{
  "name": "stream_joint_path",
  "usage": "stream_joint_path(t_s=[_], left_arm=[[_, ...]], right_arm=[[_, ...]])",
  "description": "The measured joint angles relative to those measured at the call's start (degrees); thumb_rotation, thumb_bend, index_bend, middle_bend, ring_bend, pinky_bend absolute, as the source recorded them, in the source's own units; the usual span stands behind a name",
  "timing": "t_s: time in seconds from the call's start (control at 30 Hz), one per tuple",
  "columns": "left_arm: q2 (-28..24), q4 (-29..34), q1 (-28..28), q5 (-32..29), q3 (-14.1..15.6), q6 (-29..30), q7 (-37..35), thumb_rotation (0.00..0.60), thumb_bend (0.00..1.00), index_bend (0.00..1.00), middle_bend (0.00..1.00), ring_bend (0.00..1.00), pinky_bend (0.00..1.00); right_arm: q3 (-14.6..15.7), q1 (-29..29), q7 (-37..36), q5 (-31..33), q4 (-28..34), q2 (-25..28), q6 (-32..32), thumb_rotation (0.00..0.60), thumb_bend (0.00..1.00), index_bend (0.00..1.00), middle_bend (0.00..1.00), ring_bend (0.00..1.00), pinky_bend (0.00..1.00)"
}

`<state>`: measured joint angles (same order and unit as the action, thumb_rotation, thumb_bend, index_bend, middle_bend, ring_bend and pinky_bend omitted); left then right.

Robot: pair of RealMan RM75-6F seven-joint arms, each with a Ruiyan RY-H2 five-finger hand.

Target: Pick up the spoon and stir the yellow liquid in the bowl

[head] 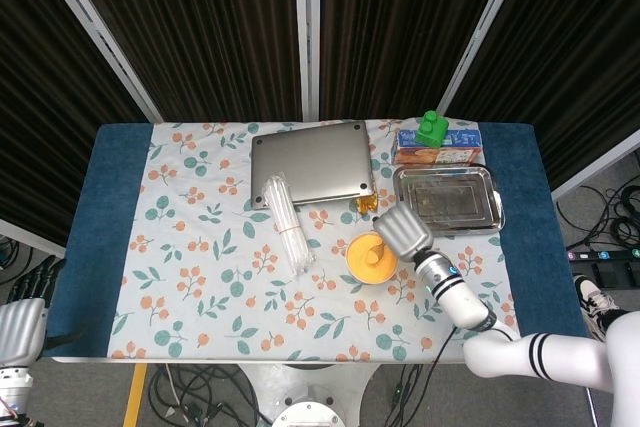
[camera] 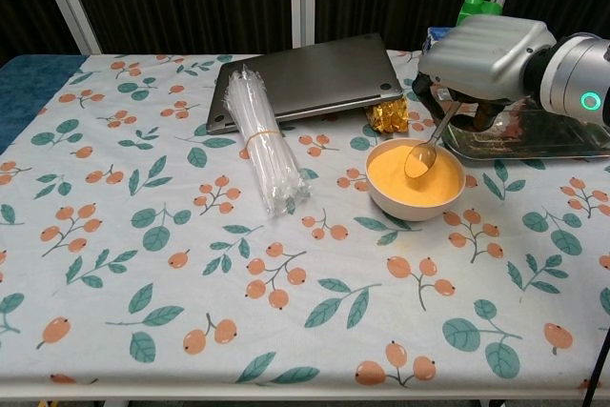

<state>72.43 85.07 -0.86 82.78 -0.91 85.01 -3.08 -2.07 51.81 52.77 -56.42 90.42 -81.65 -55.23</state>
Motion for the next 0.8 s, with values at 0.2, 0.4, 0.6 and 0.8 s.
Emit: stream_joint_path(t_s=[0.2,0.4,0.6,0.8], left_arm=[[-0.05,0.26,0.02,0.07,0.03,0.03,0.18,0.6,0.05,0.13,0.12,0.1,0.13],[0.14,0.12,0.11,0.0,-0.03,-0.13,-0.09,0.6,0.05,0.13,0.12,0.1,0.13],[0.52,-0.51,0.11,0.13,0.11,-0.22,-0.77,0.6,0.05,0.13,0.12,0.1,0.13],[0.63,-0.84,-0.01,0.42,0.08,0.26,-1.07,0.6,0.05,0.13,0.12,0.1,0.13]], right_arm=[[0.93,1.06,1.78,-2.58,-0.14,0.05,0.72,0.6,0.6,0.88,0.97,0.97,1.0],[4.23,3.22,9.84,-11.92,-3.24,-0.47,1.06,0.6,0.6,0.88,0.97,0.97,1.0],[7.51,4.09,18.46,-15.47,-8.16,-1.89,2.3,0.6,0.6,0.88,0.97,0.97,1.0],[7.65,4.0,19.99,-19.8,-9.32,-1.59,0.15,0.6,0.6,0.88,0.97,0.97,1.0]])
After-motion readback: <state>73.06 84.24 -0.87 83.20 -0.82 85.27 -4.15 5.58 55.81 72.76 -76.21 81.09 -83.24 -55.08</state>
